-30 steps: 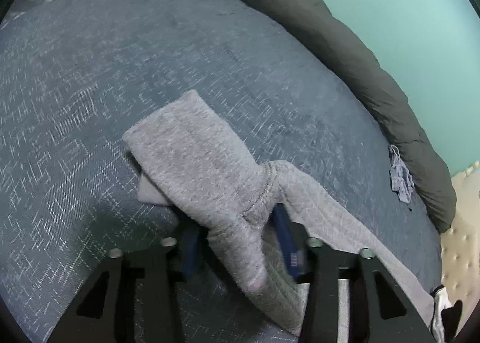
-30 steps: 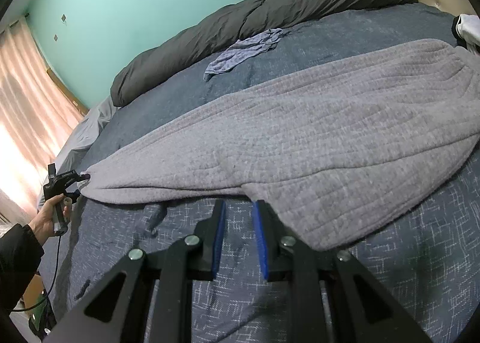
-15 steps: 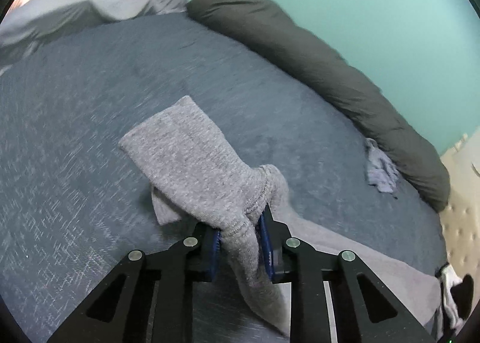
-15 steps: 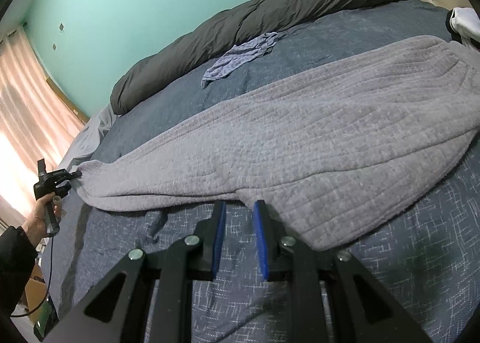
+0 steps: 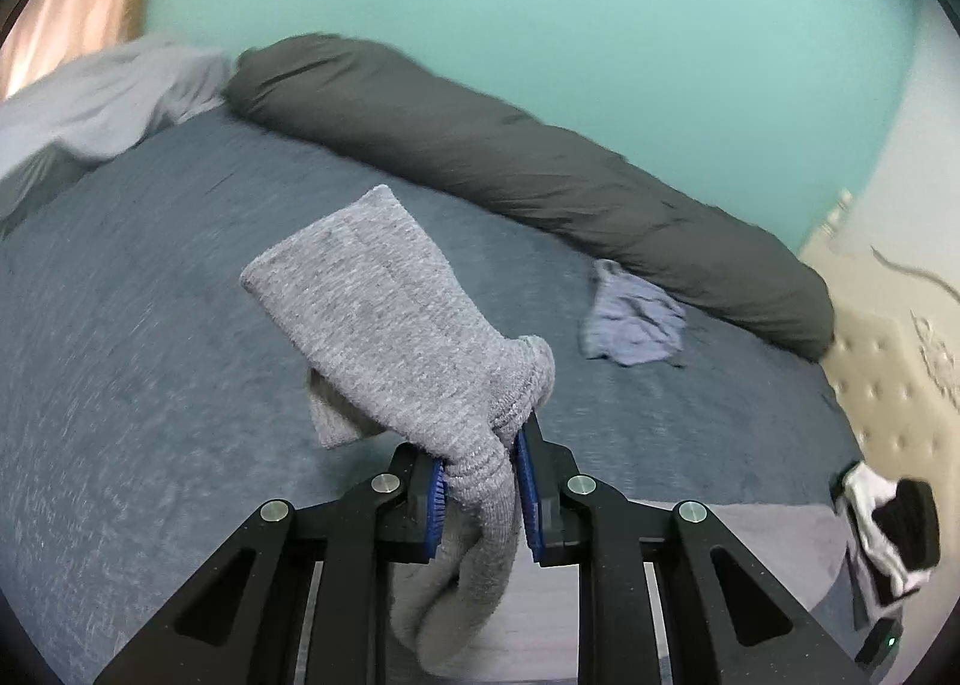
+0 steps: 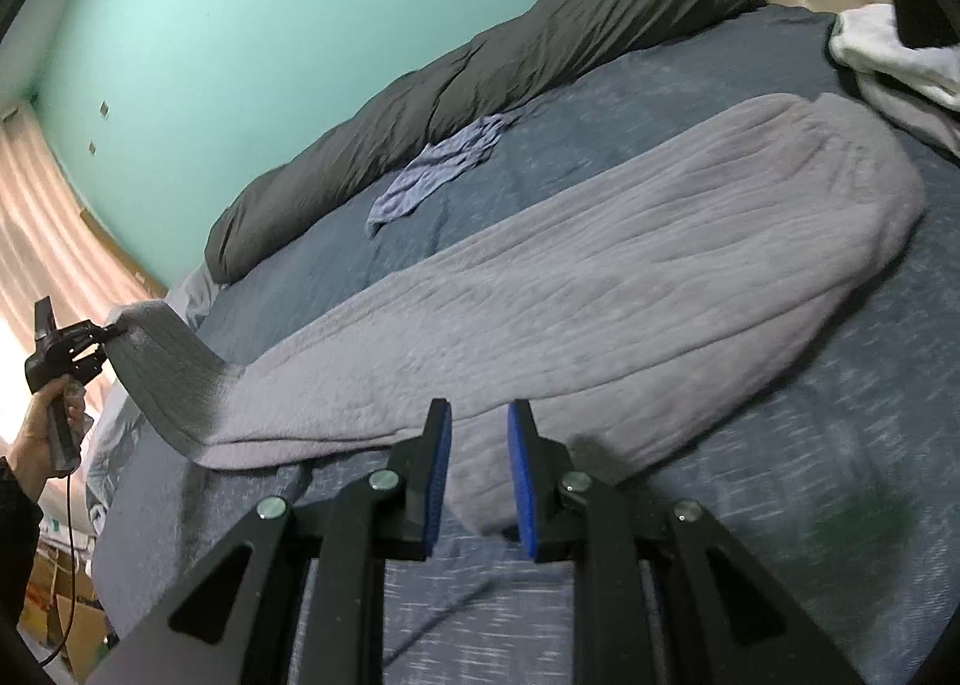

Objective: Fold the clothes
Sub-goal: 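Lift the grasped end with the left tool and fold it over the strip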

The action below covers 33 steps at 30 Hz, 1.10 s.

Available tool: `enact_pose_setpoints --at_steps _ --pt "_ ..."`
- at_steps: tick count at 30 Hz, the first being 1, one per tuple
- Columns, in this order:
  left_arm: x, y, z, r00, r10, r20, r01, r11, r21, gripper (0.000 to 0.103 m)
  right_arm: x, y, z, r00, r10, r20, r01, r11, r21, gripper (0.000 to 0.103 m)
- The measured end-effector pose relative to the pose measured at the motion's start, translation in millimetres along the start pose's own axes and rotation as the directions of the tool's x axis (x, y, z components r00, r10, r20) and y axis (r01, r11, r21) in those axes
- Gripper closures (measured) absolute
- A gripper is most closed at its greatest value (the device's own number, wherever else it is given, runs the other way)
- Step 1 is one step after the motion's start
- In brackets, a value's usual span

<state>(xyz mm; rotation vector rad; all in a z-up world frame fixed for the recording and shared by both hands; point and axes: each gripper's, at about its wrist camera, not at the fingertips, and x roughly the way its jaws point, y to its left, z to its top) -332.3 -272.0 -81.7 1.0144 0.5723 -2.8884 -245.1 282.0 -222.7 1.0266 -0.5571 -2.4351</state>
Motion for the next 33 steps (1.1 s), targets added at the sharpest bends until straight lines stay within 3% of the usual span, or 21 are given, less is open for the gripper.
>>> enact_pose_setpoints --at_steps 13,33 --pt "10 -146 -21 0.996 -0.066 -0.06 0.075 0.983 0.165 0.082 -45 -48 13 0.998 -0.001 0.056 -0.002 0.999 0.052 0.084" --pt "50 -363 -80 0.977 -0.155 -0.147 0.197 0.921 0.337 0.083 -78 -114 13 0.999 0.0 0.048 -0.008 0.988 0.154 0.084"
